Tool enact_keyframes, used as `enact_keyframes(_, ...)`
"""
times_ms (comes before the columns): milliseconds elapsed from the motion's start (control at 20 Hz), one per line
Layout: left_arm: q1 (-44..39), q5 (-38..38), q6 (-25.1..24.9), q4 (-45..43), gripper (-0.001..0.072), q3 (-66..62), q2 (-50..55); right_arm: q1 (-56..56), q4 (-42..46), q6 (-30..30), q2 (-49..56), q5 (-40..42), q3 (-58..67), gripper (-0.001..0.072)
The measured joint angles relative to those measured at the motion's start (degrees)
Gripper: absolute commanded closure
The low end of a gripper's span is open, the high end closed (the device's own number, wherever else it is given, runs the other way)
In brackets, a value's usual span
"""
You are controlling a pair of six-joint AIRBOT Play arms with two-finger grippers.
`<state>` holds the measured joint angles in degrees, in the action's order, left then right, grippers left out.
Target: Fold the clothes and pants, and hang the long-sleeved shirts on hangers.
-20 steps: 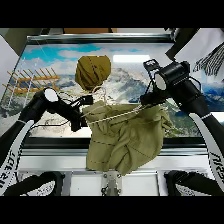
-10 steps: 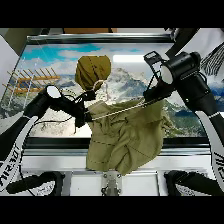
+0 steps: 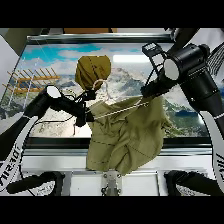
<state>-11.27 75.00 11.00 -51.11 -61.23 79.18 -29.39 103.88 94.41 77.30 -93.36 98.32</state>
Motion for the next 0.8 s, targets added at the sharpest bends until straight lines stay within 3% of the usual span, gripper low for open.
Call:
enact_keyframes(450, 2.14, -0.04, -0.17, -0.39, 0.0694, -2.01, -0.04, -1.16, 2.01, -0.83, 0.00, -4.17, 0.09, 0.0694)
enact_keyframes(800, -1.05, -0.81, -2.10, -0.24, 0.0694, -2.19, -0.04, -2.49, 2.03, -0.81, 0.00, -0.33, 0.09, 0.0695)
